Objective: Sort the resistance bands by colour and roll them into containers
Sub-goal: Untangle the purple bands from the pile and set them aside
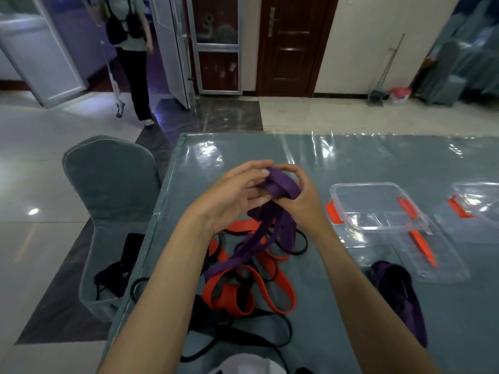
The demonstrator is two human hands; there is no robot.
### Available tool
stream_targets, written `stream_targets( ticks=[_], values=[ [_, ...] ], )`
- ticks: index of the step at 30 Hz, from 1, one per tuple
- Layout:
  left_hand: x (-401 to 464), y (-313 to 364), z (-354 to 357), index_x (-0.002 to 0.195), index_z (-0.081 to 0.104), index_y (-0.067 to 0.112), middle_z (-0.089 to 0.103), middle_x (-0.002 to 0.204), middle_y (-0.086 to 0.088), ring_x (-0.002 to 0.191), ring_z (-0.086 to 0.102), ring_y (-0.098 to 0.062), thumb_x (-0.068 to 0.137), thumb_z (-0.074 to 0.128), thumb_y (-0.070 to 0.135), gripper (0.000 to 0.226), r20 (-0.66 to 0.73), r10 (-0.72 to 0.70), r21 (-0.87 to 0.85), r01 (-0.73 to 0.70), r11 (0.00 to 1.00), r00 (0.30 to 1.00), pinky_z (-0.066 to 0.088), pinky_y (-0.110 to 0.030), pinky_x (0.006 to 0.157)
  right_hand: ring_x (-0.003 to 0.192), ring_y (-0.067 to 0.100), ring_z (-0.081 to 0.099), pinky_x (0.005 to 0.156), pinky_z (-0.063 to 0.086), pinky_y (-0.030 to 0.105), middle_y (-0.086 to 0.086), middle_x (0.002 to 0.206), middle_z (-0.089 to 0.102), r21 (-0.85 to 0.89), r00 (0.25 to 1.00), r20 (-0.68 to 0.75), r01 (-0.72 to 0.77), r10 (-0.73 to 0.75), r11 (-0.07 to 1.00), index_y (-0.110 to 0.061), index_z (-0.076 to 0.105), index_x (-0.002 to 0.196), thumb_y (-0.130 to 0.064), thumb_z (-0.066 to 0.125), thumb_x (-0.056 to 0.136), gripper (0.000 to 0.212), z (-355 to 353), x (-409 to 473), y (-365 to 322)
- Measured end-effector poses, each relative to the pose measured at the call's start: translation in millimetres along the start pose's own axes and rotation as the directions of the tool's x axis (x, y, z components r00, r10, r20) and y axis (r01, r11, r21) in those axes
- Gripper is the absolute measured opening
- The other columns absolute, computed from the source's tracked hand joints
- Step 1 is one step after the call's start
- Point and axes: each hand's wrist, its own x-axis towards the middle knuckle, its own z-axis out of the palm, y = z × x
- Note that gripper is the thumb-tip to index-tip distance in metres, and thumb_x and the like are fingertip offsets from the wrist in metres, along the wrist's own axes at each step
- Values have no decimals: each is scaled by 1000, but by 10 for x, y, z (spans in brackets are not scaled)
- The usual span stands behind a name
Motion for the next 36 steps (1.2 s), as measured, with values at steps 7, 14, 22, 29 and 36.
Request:
stream_targets(
  ticks=[7,14,22,29,36],
  values=[
    [73,-304,-172,133,64,9,64,136,-12,109,75,-35,101,62,7,32,-233,40,17,-37,999,972,57,-46,102,77,5,72,73,55,33,-2,87,74,138,902,-364,-196,234,971,-16,71,103,-1,77,85,25,-425,110,16],
    [556,-1426,-449,143,48,25,63,122,6,107,64,-4,79,85,-3,79,21,-156,787,80,611,987,52,-21,89,76,18,71,70,57,32,2,82,72,481,842,-464,-23,277,876,-6,65,109,0,70,91,19,-725,146,-361],
    [870,-2363,-461,145,54,11,61,140,-9,130,58,-27,85,84,18,68,69,-81,948,-40,316,994,42,-27,105,92,31,68,86,58,43,14,96,69,505,844,-495,87,206,859,-2,64,113,-5,68,88,26,-1220,-82,-614],
    [975,-2621,314,116,38,30,69,80,-10,59,67,-20,95,74,11,46,-88,30,513,19,858,996,56,-34,60,84,29,71,81,57,43,13,89,73,470,821,-500,-10,275,883,-4,72,94,2,62,91,12,-1647,-546,-538],
    [1062,-2831,867,102,65,17,70,84,-13,78,63,-24,93,68,-7,26,160,-47,440,-29,897,986,53,-35,73,81,28,74,77,60,40,10,83,75,478,769,-513,-113,381,871,-9,77,87,6,58,94,25,-2294,-1037,-313]
  ],
)
